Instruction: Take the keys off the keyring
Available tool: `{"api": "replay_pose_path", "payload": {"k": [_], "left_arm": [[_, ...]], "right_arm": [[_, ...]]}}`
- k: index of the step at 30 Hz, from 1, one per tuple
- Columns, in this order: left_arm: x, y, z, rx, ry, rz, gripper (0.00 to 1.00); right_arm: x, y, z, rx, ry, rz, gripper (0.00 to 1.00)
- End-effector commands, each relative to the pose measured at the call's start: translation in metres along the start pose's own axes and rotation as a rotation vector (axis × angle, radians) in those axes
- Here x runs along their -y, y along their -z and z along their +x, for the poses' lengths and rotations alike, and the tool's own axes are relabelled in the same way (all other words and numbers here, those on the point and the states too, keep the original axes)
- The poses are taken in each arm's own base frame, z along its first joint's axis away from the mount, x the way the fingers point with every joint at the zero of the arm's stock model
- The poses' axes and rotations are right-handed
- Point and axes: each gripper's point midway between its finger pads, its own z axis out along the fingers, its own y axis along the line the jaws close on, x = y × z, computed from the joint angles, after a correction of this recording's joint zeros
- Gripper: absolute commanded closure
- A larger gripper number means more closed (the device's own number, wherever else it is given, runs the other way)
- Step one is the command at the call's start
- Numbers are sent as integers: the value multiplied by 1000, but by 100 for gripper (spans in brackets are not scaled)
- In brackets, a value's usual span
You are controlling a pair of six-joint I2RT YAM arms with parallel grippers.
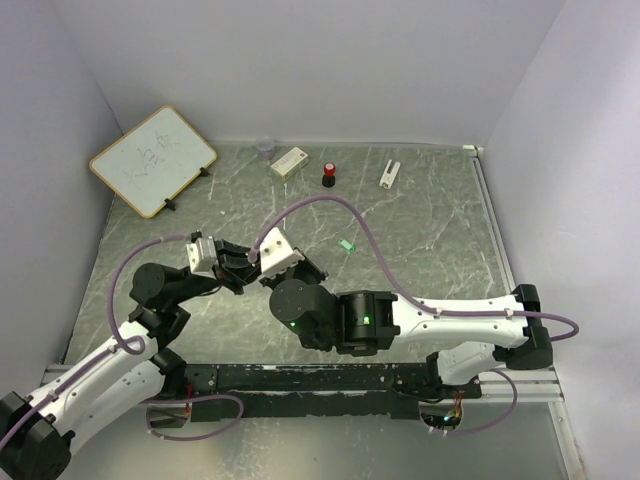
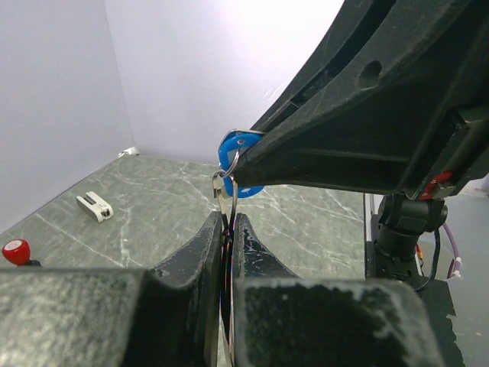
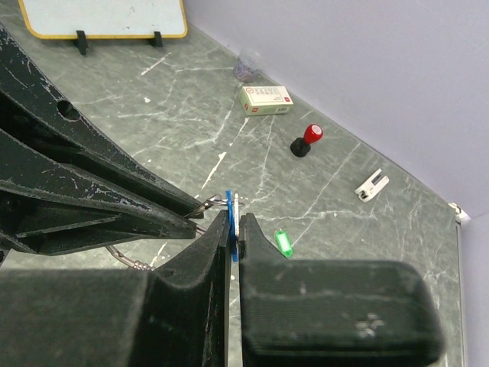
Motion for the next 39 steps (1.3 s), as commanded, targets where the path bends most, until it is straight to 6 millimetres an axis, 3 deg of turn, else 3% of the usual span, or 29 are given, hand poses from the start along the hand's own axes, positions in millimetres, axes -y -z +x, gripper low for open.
{"api": "replay_pose_path", "payload": {"k": [1,10,25,39], "left_arm": [[15,4,0,2,-23,77,93],[26,4,-3,9,-33,141,93],[32,6,-5,10,-50,174,93],[22,1,11,-11,-11,151,90]], "right_arm": [[11,-5,-9,-6,-23,35,100],[0,-11,0,-42,1,-33,100],[12,-39,20,-103,-102,-209,100],[4,-38,7,-72,-151,-311,100]]}}
